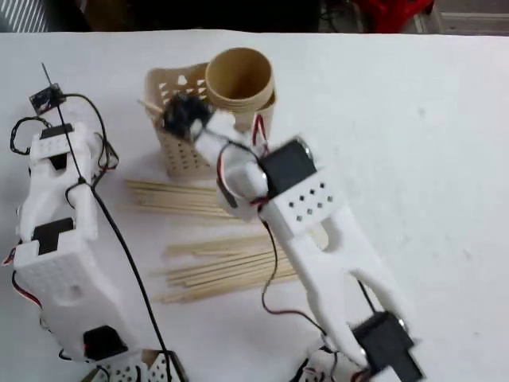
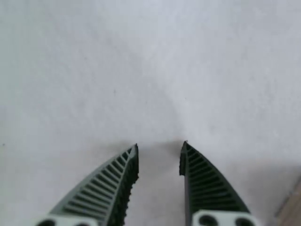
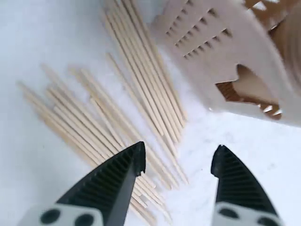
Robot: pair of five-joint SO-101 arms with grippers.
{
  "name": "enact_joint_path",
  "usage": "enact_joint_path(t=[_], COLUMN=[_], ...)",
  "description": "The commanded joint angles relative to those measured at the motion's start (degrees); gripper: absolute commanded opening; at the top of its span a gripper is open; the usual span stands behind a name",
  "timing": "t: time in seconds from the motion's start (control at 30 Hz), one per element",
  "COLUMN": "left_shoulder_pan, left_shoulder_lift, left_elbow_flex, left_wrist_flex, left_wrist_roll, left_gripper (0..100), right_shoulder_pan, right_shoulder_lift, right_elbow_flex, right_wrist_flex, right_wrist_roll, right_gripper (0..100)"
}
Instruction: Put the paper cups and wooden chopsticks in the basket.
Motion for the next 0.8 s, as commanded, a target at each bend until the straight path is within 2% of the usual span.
enact_joint_path(t=[0.0,0.17,0.33,0.5,0.63,0.77], left_shoulder_pan=[1.19,1.19,1.27,1.36,1.45,1.45], left_shoulder_lift=[-0.40,-0.40,-0.40,-0.40,-0.40,-0.40], left_elbow_flex=[-0.70,-0.70,-0.70,-0.62,-0.62,-0.62], left_wrist_flex=[-1.76,-1.76,-1.76,-1.76,-1.76,-1.76], left_wrist_roll=[-0.79,-0.79,-0.88,-3.43,-3.60,-3.60], left_gripper=[16,16,16,16,16,16], right_shoulder_pan=[-0.92,-1.27,-1.27,-1.63,-5.14,-5.58], right_shoulder_lift=[-10.95,-18.33,-16.57,-9.80,-4.70,-3.56], right_elbow_flex=[19.25,39.21,49.32,52.75,55.82,55.91], right_wrist_flex=[-7.60,-17.89,-25.89,-31.87,-37.49,-37.85], right_wrist_roll=[8.26,18.73,26.20,27.52,27.60,27.08], right_gripper=[23.3,23.3,23.0,15.6,18.7,19.7])
